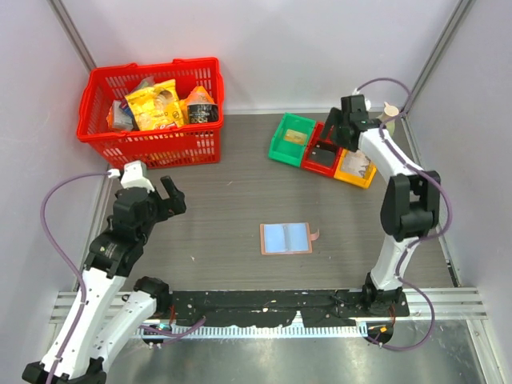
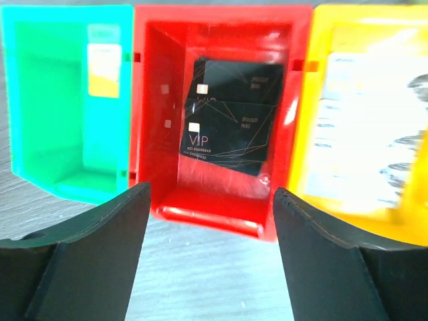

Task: Take the credit cards out of the card holder
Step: Place the credit card in the storage box, then reset both arms

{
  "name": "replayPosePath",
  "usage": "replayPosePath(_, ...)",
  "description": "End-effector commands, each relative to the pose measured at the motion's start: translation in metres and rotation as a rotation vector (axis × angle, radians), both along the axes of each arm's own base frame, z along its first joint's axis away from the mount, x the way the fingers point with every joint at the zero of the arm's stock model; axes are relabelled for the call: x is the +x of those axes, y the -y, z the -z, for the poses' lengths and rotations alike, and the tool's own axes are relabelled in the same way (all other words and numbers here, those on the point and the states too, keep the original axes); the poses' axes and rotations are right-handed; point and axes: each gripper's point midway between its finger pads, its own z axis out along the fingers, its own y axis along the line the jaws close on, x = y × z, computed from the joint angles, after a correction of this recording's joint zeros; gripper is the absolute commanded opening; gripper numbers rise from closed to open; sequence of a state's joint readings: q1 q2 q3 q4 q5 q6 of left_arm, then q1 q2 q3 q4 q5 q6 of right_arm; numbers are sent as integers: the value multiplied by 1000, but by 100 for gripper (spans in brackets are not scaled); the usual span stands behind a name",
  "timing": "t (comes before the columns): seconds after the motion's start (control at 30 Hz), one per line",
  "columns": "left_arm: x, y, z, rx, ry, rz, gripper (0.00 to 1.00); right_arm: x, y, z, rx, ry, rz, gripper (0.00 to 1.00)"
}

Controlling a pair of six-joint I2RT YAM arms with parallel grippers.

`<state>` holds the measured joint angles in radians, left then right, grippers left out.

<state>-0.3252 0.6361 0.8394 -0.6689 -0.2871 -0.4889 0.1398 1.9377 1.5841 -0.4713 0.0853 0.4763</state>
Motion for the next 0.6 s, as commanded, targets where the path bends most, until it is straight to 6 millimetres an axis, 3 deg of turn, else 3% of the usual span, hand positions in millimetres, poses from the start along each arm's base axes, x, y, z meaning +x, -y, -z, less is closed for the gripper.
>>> replayPosePath(0.0,1,-14,-26,3,120,-65,100,-23,34,-117,-116,220,73,80)
replayPosePath(0.2,-20,-30,-60,-34,254,-114,100,-102,61,-185,-201,361,100,86)
replayPosePath(0.3,-38,-43,-76,-44,336,-152,100,-158,76,-218,-213,480,139,90)
replayPosePath(0.43,-64,-59,-94,-66,452,-190,100,-222,92,-236,-200,616,205,92)
replayPosePath(0.57,-84,-68,-103,-112,551,-215,100,-271,104,-238,-186,737,250,92)
